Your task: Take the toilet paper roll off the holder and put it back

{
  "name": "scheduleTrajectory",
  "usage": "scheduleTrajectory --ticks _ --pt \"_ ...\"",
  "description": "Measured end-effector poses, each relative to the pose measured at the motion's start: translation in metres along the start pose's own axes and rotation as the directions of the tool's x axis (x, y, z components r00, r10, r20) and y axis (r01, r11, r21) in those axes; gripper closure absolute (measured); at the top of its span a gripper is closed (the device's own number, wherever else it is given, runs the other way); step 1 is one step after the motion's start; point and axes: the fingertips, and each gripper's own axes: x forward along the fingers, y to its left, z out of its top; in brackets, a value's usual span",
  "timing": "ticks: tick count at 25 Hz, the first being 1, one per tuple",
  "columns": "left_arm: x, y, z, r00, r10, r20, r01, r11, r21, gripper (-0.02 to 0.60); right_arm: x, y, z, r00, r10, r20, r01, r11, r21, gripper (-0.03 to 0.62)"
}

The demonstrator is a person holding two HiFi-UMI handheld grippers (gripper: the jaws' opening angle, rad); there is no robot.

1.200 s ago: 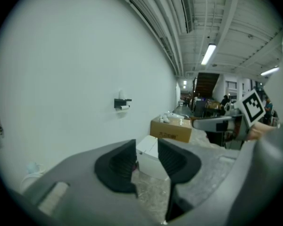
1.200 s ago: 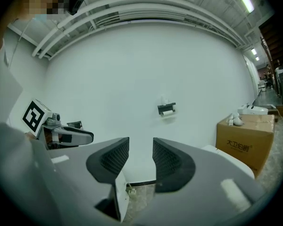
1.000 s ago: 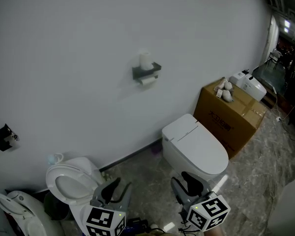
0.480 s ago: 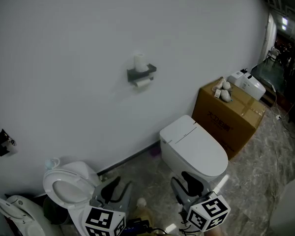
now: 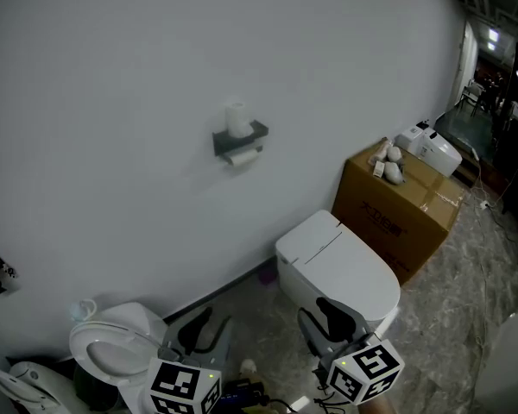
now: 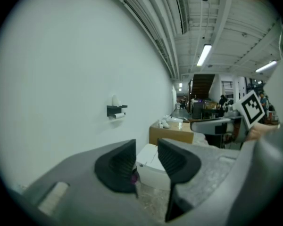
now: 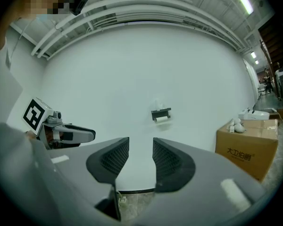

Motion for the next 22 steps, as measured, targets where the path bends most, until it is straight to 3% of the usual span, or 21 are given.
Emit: scheduleTrajectory --ticks 22 --pt "0.135 0.129 0.064 0.997 -0.069 0.027 0.068 0.997 0.036 0.443 0.174 -0.057 0.055 0.999 -0.053 0.013 0.053 0.998 -0.031 0.451"
